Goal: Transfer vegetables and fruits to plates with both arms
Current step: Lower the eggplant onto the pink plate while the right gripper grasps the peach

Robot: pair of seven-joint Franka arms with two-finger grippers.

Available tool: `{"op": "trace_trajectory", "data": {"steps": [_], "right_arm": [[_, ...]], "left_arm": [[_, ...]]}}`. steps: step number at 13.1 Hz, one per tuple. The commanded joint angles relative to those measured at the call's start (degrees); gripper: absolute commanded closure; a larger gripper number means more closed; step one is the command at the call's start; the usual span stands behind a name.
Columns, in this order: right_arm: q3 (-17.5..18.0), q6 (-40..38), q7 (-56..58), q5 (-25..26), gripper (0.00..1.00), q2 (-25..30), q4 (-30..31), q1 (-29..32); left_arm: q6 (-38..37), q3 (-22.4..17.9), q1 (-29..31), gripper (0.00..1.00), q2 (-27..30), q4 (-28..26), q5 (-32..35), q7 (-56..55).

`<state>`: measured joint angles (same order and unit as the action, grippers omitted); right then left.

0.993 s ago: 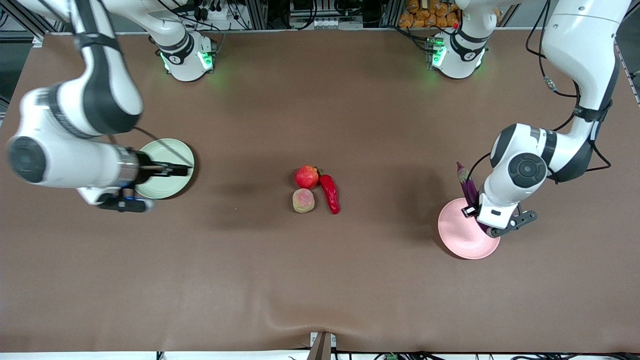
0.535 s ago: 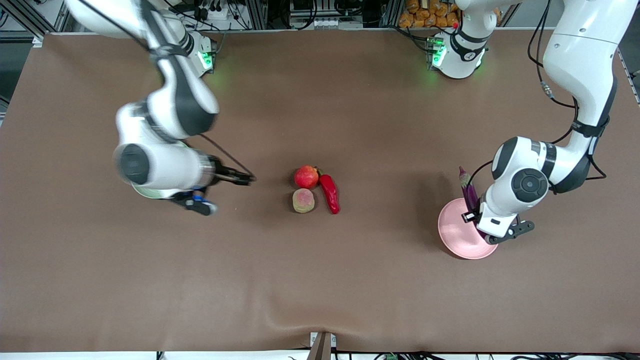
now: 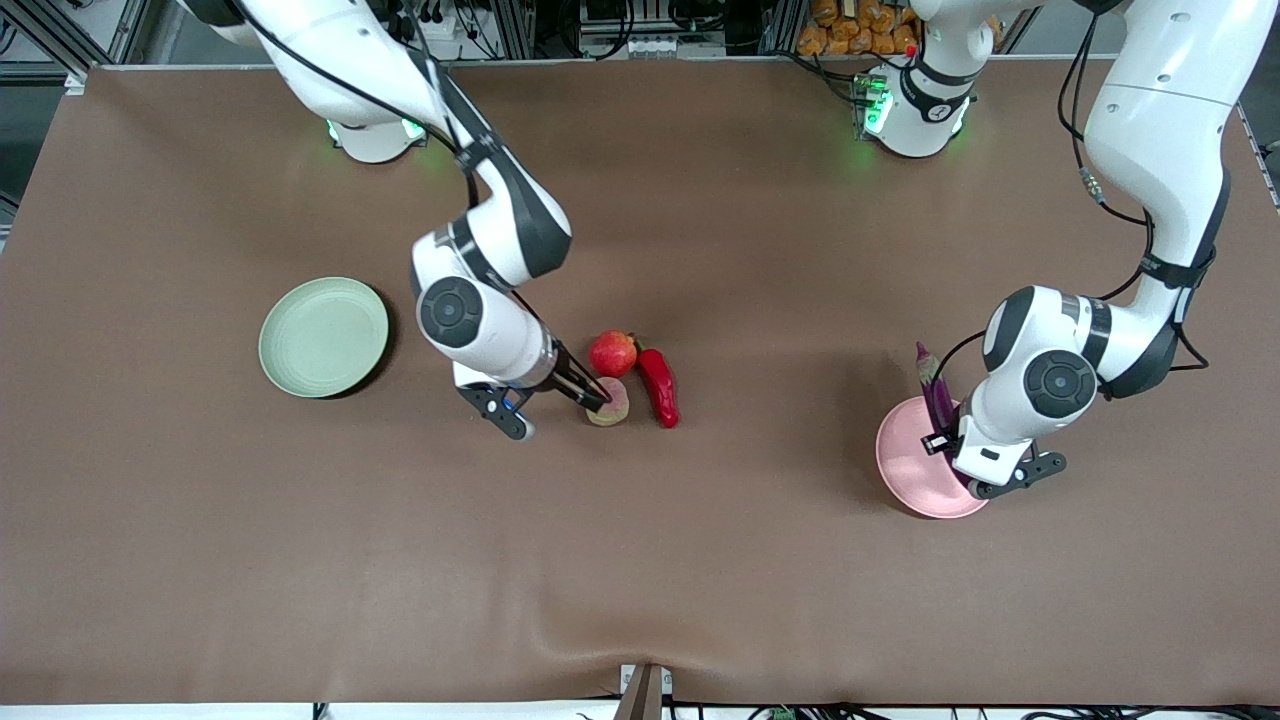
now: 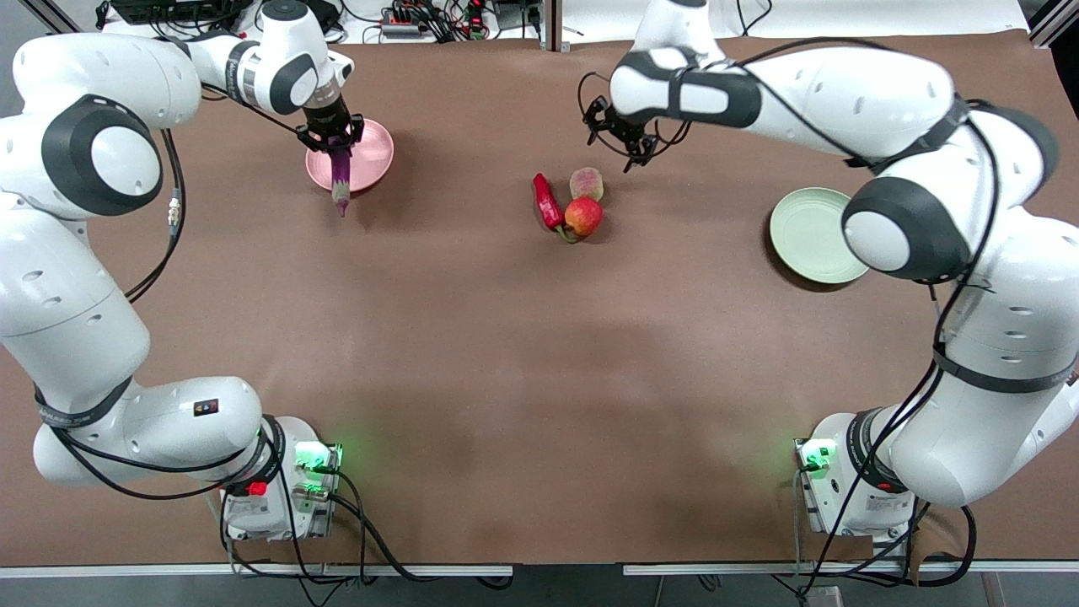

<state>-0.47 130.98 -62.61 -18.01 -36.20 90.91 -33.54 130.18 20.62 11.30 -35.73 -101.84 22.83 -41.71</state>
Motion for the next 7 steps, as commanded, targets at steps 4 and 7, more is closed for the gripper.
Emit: {"op": "trace_trajectory", "data": {"steps": [4, 7], "right_arm": [[-0.67, 6.29, -2.16, -0.18, 0.00, -5.54, -2.58, -2.93], [-0.93, 8.23, -4.45, -0.01, 0.00, -7.04, -2.76, -4.87]], "left_arm": [[-0.80, 0.30, 0.48, 0.00, -1.19, 1.91, -0.06, 1.11], [-0.80, 0.73, 0.40, 0.00, -0.66, 2.00, -1.54, 0.49]]}}
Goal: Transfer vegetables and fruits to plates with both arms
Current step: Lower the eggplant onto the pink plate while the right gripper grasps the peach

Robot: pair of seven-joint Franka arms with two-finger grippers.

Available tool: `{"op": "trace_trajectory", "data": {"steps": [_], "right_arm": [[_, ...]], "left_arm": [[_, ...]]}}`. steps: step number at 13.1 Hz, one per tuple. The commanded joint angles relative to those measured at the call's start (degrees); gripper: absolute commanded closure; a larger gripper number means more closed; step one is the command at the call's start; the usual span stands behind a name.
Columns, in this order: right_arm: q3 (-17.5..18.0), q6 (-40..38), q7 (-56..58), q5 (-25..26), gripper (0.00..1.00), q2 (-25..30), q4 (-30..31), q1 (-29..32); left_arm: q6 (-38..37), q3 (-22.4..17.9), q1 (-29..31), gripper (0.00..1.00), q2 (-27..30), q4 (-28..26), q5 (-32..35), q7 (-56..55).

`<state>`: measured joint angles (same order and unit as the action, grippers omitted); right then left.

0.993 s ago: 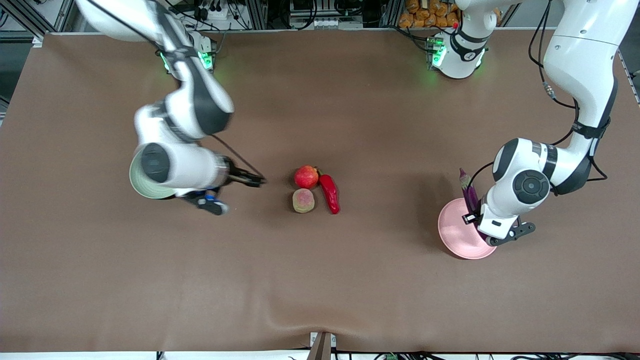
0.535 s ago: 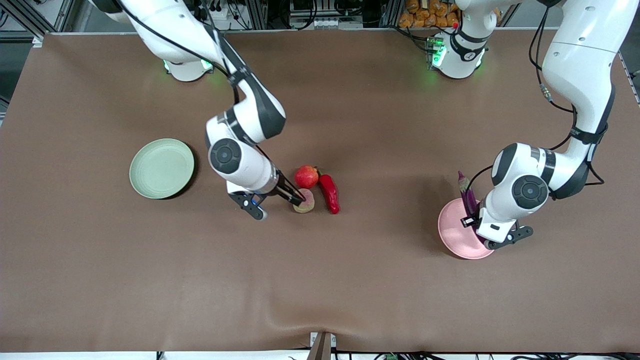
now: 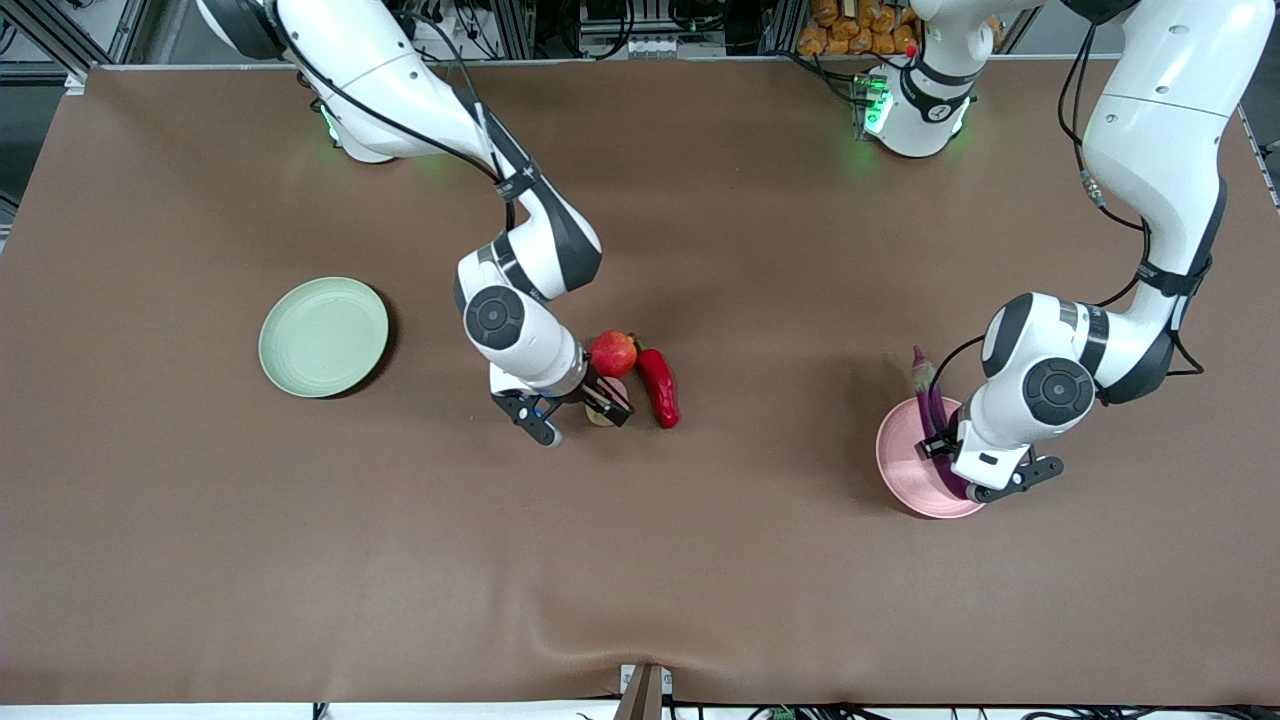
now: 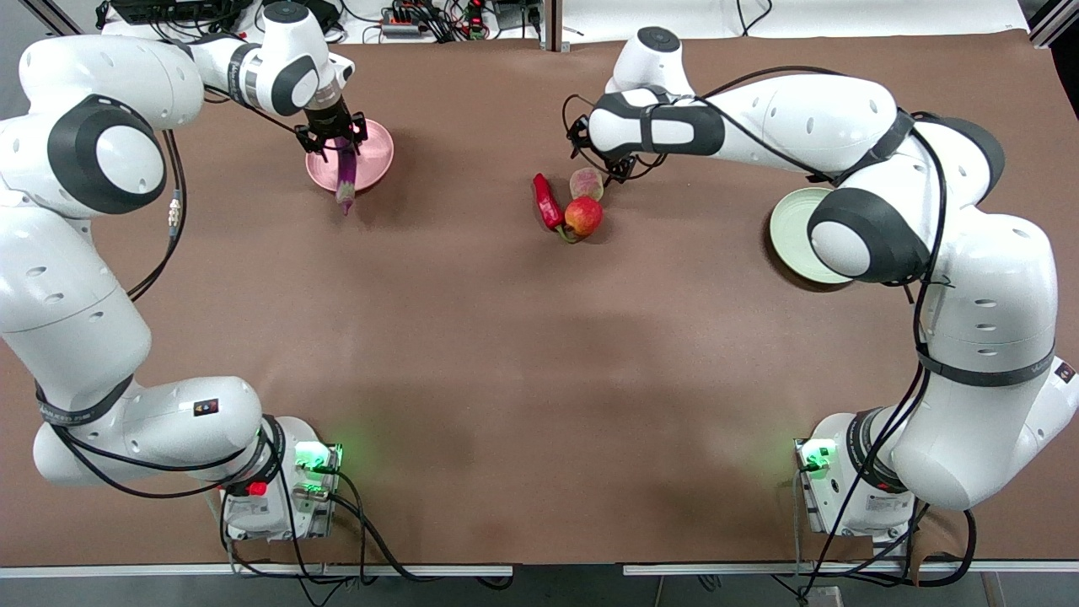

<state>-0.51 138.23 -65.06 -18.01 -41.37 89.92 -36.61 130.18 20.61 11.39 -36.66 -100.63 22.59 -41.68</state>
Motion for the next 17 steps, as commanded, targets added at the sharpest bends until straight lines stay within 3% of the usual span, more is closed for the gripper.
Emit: {"op": "trace_trajectory", "data": {"steps": [1, 6, 8, 9, 12, 14, 17], "right_arm": [[-0.90, 2.04, -2.00, -0.01, 0.00, -2.22, -1.67, -1.97], [-1.07, 2.22, -1.91, 4.73, 0.00, -3.28, -1.50, -3.20], [-0.99, 2.22, -1.82, 10.33, 0.30, -3.46, -1.41, -3.29], [-0.98, 2.14, -2.00, 12.89, 0.58, -3.63, -1.32, -3.29], [-0.90, 1.79, -2.26, 13.35, 0.99, -3.81, -1.41, -3.20], [-0.81, 0.65, -1.74, 12.39, 1.00, -3.02, -1.85, -1.71], [-0.19, -13.89, -1.21, 7.05, 1.00, -1.44, -7.54, 3.46]], "left_arm": [[-0.81, 1.01, -0.74, 0.00, 0.54, 0.87, -4.36, 0.37], [-2.56, 6.72, -0.57, 0.00, 2.47, 1.05, -7.47, -3.21], [-2.65, 9.70, -0.66, 0.00, 2.73, 0.61, -7.56, -8.13], [-3.00, 10.76, -0.58, 0.00, 2.82, 0.61, -7.47, -9.98], [-4.24, 13.31, -0.57, 0.00, 2.82, 0.96, -7.47, -13.15], [-4.24, 14.19, -0.57, 0.00, 2.82, 1.05, -7.38, -14.48], [-4.24, 14.64, -1.19, 0.00, 2.74, 0.88, -7.38, -16.42]]}}
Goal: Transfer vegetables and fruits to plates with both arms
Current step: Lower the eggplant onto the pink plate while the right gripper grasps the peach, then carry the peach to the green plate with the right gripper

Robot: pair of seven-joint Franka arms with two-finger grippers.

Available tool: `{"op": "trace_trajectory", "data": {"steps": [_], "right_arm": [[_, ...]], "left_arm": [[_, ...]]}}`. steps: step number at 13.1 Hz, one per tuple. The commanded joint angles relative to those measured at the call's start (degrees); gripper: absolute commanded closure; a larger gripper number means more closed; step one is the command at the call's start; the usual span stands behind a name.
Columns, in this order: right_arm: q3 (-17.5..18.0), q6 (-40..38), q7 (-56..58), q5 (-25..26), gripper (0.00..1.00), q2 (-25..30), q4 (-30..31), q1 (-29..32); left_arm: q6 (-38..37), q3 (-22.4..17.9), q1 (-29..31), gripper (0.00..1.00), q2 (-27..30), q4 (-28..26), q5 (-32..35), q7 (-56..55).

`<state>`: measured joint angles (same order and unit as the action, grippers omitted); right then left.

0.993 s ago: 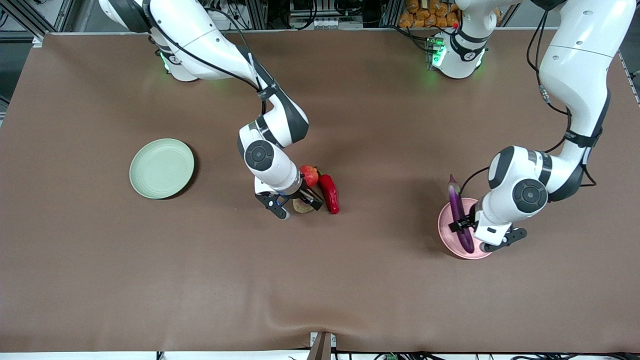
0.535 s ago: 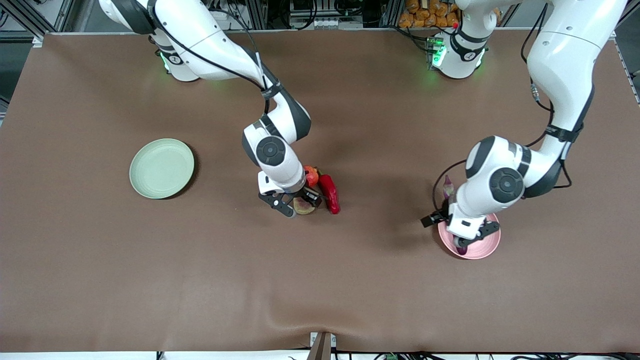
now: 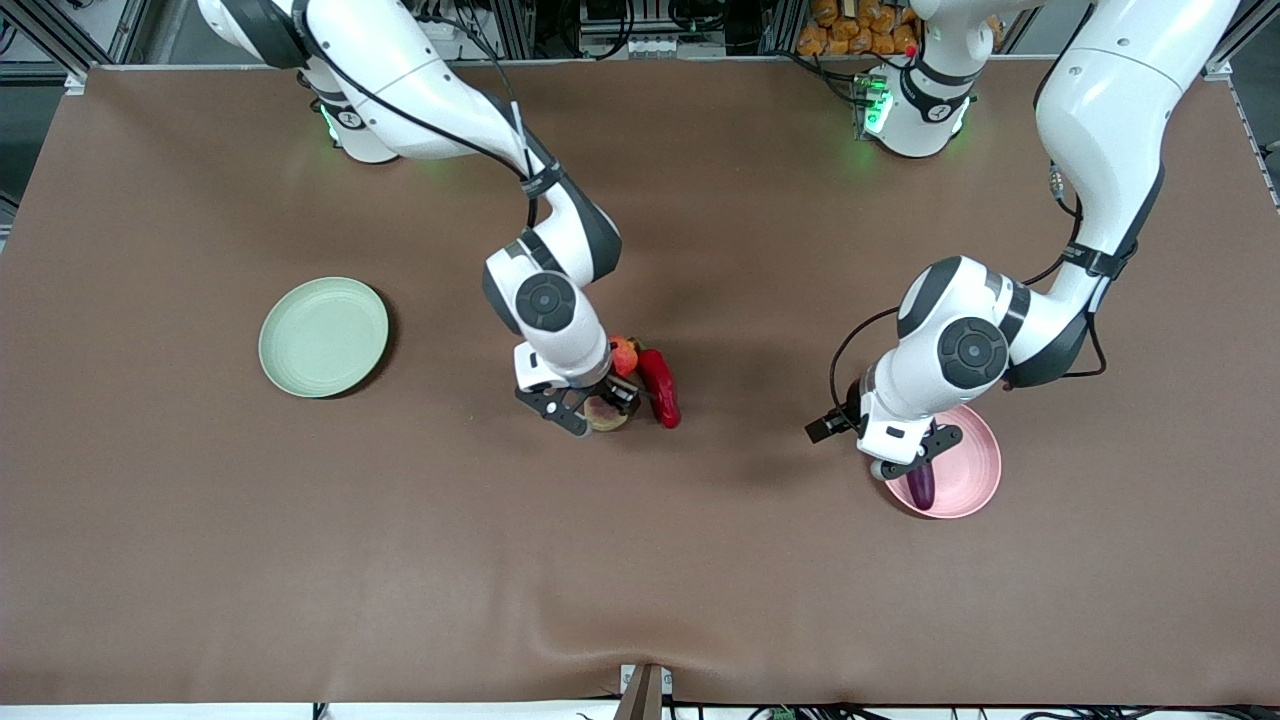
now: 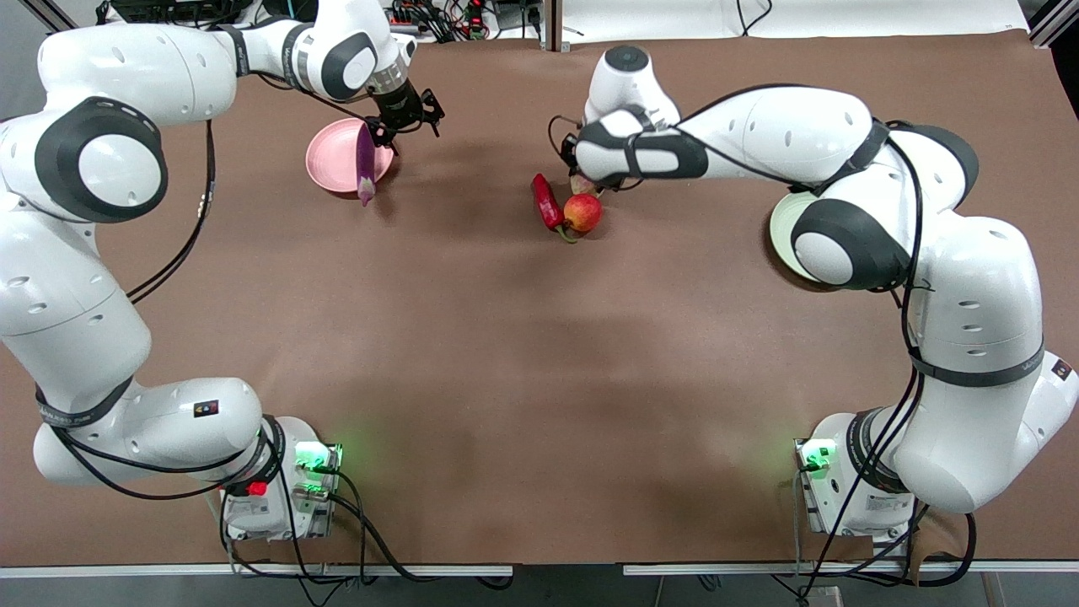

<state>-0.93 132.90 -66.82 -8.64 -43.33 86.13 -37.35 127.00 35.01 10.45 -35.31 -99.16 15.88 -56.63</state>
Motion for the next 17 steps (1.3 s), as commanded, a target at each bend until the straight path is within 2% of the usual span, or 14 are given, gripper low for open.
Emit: {"op": "trace_trajectory", "data": {"steps": [1, 3, 6, 8, 9, 11, 13, 14, 17], "right_arm": [[0.40, -14.19, 0.99, -4.26, 1.00, 0.62, -6.90, 6.57], [0.49, -25.00, 5.10, -7.17, 1.00, 0.97, -11.84, 10.09], [0.23, -36.71, 15.09, -7.80, 1.00, 5.09, -12.74, 15.80], [-0.39, -44.10, 23.02, -5.96, 1.00, 6.51, -11.78, 18.62], [-0.56, -45.61, 25.49, -2.64, 1.00, 7.38, -9.86, 19.85], [-0.56, -44.58, 31.19, 4.04, 1.00, 10.89, -1.36, 22.48], [-0.56, -40.20, 39.88, 4.60, 1.00, 13.61, 5.69, 27.31], [-0.56, -38.69, 44.45, 4.60, 1.00, 14.58, 7.98, 29.16], [-0.57, -37.11, 54.21, 5.83, 1.00, 14.42, 9.76, 36.35]], "left_arm": [[-1.06, 0.23, -0.87, 0.00, 1.38, -0.59, -0.67, -2.25], [-1.06, 0.14, -2.54, 0.00, 1.38, -0.42, -0.59, -4.27], [-0.97, 0.23, -4.03, 0.00, 1.29, -0.42, -0.58, -5.68], [-0.97, 0.23, -4.21, 0.00, 1.29, -0.42, -0.58, -6.12], [-1.06, 0.23, -4.21, 0.00, 1.38, -0.42, -0.58, -6.12], [-1.06, 0.49, -4.48, 0.00, 1.38, -0.42, -0.58, -6.12], [-1.06, 0.49, -4.04, 0.00, 1.38, -0.50, -0.58, -4.90], [-1.06, 0.49, -4.13, 0.00, 1.38, -0.50, -0.32, -4.80], [-1.06, 0.49, -4.48, 0.00, 1.29, -0.24, -0.06, -4.72]]}}
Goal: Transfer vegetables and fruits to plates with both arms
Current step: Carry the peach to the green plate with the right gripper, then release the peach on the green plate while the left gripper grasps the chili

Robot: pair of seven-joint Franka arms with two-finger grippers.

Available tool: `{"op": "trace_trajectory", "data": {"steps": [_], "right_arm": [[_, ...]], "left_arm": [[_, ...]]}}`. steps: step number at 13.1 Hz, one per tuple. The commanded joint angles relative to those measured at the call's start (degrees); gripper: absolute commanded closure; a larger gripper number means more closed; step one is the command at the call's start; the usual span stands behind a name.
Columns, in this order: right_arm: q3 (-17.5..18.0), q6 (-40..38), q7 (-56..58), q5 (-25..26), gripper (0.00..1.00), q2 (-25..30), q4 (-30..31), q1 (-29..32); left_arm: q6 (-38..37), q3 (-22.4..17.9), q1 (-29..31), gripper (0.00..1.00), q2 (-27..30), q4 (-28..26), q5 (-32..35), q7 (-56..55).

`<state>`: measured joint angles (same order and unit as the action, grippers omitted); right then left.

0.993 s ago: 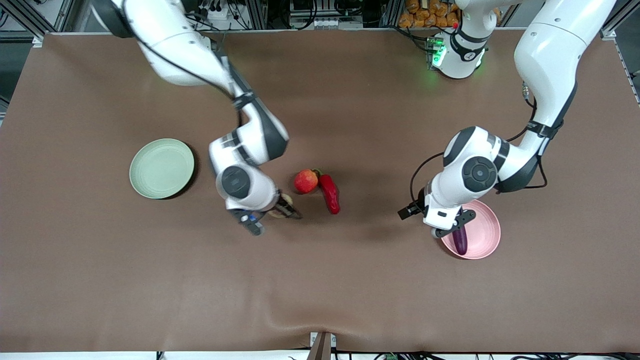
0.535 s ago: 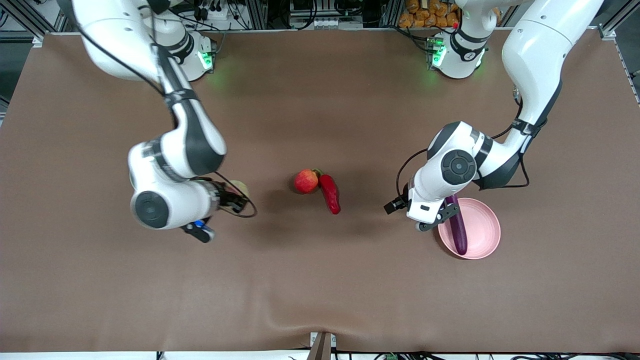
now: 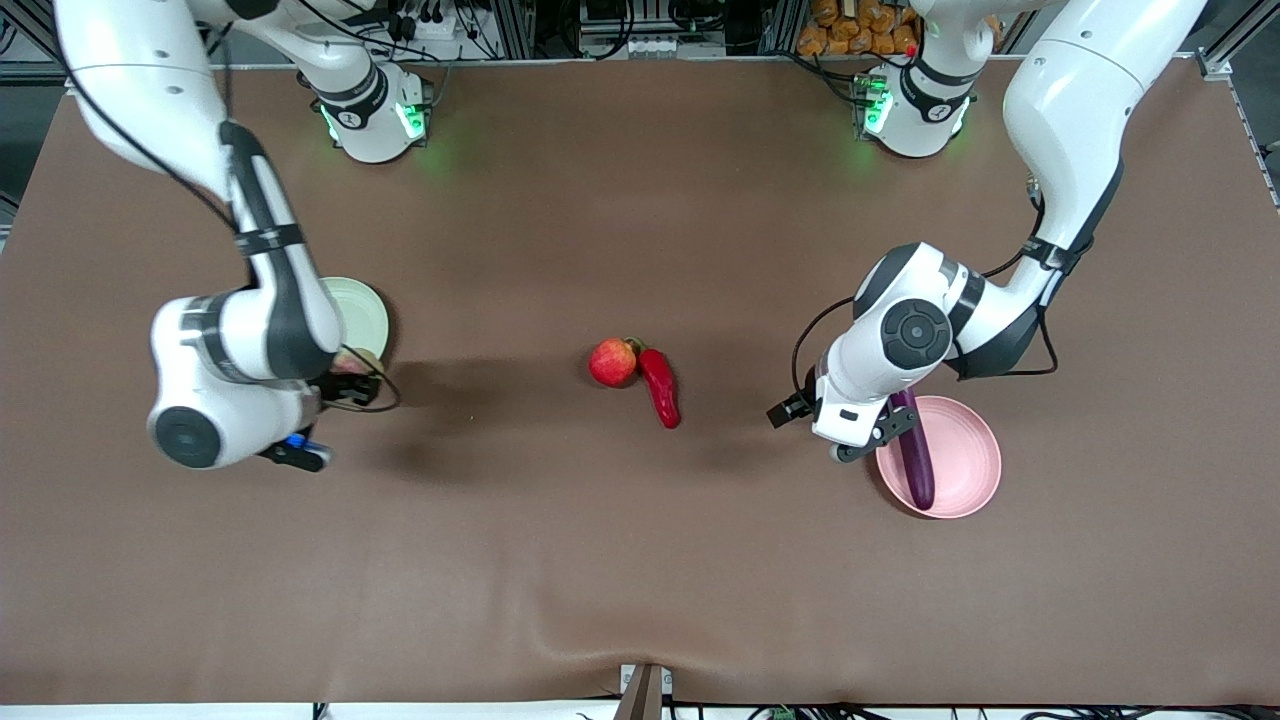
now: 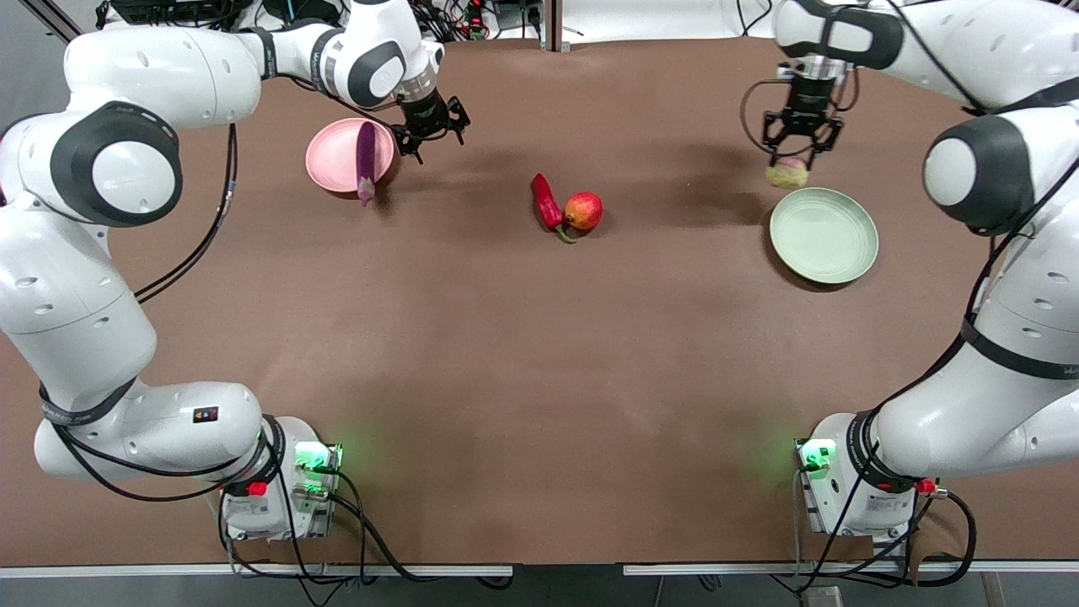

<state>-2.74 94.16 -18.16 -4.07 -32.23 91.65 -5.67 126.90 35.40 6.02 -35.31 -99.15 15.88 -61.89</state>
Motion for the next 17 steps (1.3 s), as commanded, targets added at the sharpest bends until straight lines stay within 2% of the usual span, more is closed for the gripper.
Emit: {"op": "trace_trajectory", "data": {"steps": [1, 3, 5, 6, 8, 11, 12, 13, 16, 17], "right_arm": [[1.25, 2.68, 9.51, 1.26, 1.00, 3.05, 4.85, 6.88], [1.34, 6.01, 12.62, 0.74, 1.00, 2.88, 7.56, 8.83], [1.51, 11.20, 12.54, 0.56, 1.00, 3.49, 12.57, 8.04], [1.60, 11.39, 12.54, 0.38, 1.00, 3.49, 13.72, 8.21], [1.69, 10.87, 12.45, -3.02, 1.00, 4.45, 15.57, 8.22], [1.69, 10.33, 12.54, -3.75, 1.00, 5.34, 16.63, 8.04], [1.60, 11.04, 12.62, -3.75, 0.62, 5.08, 16.72, 8.21], [1.60, 10.96, 12.54, -3.75, 0.01, 5.07, 16.38, 8.30], [1.95, 8.07, 11.66, -4.62, 0.00, 5.25, 13.48, 7.61], [2.13, 6.49, 11.22, -7.15, 0.00, 5.34, 12.17, 6.47]], "left_arm": [[-0.96, 0.11, -0.13, 0.00, 1.03, 0.35, 0.03, 0.46], [-0.96, 0.11, -0.83, 0.00, 0.50, 2.46, -0.06, 0.02], [-0.96, 0.11, -1.19, 0.00, 0.33, 3.35, 0.03, 0.19], [-0.96, 0.03, -1.10, 0.00, 0.33, 3.35, 0.20, 0.54], [-2.18, -0.50, 0.64, 0.00, 0.24, 2.21, 0.90, 5.52], [-2.45, -0.50, 1.01, 0.00, 0.24, 2.55, 0.56, 5.65], [-2.45, -0.50, 0.22, 0.00, 0.15, 2.56, 0.73, 3.73], [-2.45, -0.50, -1.26, 0.00, -0.02, 2.64, 0.65, 2.32], [-1.84, -0.50, -5.92, 0.00, -1.78, 3.43, 0.73, -4.97], [-1.23, -0.50, -7.68, 0.00, -2.74, 4.48, 0.73, -6.91]]}}
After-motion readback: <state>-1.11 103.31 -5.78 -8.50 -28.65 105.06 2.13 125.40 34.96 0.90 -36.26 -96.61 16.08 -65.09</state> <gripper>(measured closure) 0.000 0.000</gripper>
